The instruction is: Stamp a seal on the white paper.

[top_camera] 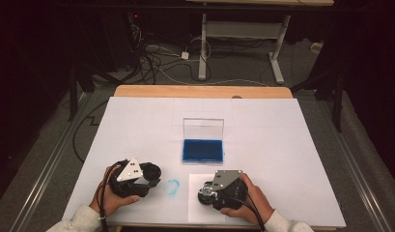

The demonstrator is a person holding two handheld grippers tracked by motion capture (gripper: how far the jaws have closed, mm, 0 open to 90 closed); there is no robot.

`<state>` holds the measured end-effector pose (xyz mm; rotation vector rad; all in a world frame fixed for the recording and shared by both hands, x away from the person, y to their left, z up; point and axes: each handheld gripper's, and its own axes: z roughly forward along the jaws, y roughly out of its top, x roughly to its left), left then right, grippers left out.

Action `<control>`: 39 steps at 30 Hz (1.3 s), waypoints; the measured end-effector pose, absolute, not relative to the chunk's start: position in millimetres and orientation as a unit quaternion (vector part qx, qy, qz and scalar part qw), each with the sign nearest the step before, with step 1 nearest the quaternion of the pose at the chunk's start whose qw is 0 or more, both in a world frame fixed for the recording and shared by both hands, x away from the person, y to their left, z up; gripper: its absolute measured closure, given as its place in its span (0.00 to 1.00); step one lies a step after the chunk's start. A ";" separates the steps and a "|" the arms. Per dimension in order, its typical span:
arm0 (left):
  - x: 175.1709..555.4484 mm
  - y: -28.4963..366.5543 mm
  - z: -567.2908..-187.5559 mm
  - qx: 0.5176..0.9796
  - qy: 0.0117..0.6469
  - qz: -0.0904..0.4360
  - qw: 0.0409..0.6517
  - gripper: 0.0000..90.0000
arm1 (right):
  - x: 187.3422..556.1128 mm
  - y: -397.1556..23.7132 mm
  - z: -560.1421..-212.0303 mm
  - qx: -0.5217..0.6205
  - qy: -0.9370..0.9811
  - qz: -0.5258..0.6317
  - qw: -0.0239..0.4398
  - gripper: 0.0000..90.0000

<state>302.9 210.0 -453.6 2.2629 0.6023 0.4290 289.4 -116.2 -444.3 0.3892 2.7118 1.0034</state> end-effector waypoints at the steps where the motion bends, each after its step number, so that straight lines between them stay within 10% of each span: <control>1: 303.0 210.1 -453.8 0.883 0.235 0.167 0.371 0.41 | 289.6 -115.8 -444.4 0.131 0.924 0.342 0.112 0.63; 39: 303.3 211.1 -452.9 0.882 0.235 0.167 0.373 0.41 | 288.9 -114.7 -446.2 0.123 0.927 0.331 0.128 0.63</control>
